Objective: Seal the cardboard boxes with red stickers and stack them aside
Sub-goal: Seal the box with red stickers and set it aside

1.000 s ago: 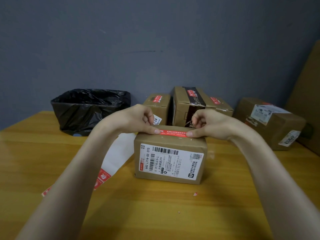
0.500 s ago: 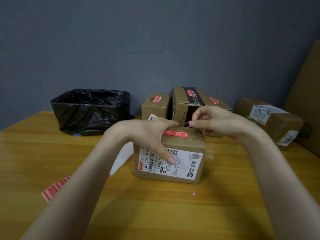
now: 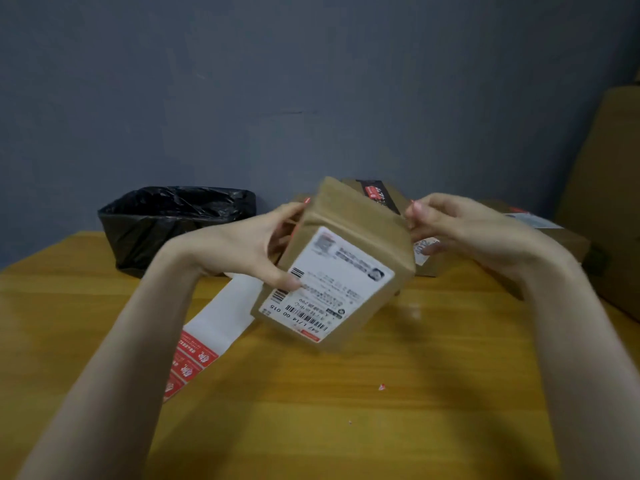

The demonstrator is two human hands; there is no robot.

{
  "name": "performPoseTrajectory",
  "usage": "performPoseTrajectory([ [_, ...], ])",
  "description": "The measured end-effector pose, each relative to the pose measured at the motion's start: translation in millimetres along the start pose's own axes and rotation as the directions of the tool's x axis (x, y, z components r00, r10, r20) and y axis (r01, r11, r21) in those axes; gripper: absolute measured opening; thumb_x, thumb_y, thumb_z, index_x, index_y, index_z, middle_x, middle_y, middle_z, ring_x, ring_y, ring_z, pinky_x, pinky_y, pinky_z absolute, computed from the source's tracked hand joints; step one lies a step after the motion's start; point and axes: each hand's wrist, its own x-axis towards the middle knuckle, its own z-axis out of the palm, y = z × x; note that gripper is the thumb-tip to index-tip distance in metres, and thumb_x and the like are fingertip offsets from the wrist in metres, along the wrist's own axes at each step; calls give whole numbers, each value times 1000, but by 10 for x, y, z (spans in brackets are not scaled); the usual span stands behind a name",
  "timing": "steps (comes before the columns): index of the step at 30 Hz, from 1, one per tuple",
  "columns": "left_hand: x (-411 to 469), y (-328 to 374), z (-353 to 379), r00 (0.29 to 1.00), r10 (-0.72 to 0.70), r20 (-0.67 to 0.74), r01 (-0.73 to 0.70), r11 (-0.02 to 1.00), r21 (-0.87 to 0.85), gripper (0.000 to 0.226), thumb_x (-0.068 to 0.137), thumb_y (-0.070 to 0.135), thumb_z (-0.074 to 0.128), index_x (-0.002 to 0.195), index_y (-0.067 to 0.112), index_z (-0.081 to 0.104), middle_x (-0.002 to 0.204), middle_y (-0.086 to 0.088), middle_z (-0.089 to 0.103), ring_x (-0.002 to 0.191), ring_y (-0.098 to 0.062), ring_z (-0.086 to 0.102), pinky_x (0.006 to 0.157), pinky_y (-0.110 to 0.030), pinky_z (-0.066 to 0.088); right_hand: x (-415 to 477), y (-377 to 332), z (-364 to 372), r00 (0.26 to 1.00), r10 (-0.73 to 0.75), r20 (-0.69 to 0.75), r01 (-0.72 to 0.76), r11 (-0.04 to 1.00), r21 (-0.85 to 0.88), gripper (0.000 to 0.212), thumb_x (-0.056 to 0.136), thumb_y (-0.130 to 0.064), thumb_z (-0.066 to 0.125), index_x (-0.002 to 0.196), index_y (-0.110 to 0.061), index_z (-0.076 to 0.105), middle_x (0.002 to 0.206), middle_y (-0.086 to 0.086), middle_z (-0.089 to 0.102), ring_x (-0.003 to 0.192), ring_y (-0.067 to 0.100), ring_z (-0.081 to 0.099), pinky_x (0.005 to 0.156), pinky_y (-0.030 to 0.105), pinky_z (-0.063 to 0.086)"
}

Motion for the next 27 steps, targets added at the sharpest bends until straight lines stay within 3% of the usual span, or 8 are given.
performPoseTrajectory([
  [2,-35,-53,-38,1000,22,-7,-23,999,-38,93,54,18,86,132,21,37,119,10,64,115,-7,58,88,-22,50,-29,-4,4,991,14,136,-4,998,-69,74,63,-71,55,122,-28,45,117,-12,57,97,-6,59,74,13,51],
  [5,-33,-117,-39,1000,18,-8,-19,993,-118,102,52,34,89,136,12,36,123,0,64,116,-20,59,90,-33,52,-30,-39,37,944,26,329,11,994,-109,121,29,-81,70,133,-43,22,122,-23,48,99,-18,53,74,3,45],
  [8,-6,-135,4,999,50,-14,-52,982,-184,87,54,34,87,128,15,45,120,2,66,114,-19,61,85,-29,53,22,-64,156,899,82,429,22,973,-232,135,29,-71,78,140,-49,3,141,-17,38,125,-3,42,105,23,37],
  [11,18,-162,50,998,58,-17,-60,973,-223,83,55,39,86,125,17,48,121,2,65,115,-19,60,85,-27,52,70,-40,275,918,136,373,21,921,-388,132,38,-70,74,141,-47,-5,147,-17,34,136,11,32,117,48,11],
  [15,39,-237,52,999,35,11,-31,968,-250,72,56,33,85,120,18,56,118,0,67,112,-16,61,84,-22,52,70,-87,255,950,116,290,-26,955,-296,111,61,-39,82,143,-35,8,125,-16,46,118,10,49,102,30,42],
  [18,28,-280,5,1000,4,12,-1,967,-255,81,62,15,85,130,23,43,122,3,64,114,-12,60,85,-22,51,41,-99,203,972,73,225,6,943,-332,99,65,-26,83,140,-28,18,116,-15,46,111,10,51,93,27,47],
  [23,-48,-361,-160,994,-105,43,110,982,-151,130,35,50,91,145,31,23,146,11,39,134,-5,38,108,-30,38,-6,-149,130,981,72,178,27,864,-503,96,61,-32,84,137,-28,25,120,-12,46,106,8,50,89,27,45],
  [27,-46,-306,-146,991,-113,65,116,992,-51,116,43,75,73,142,36,29,144,18,39,130,1,40,106,-31,39,-6,-195,207,979,91,180,57,734,-677,103,59,-35,84,140,-28,19,127,-7,36,117,12,38,99,33,40],
])
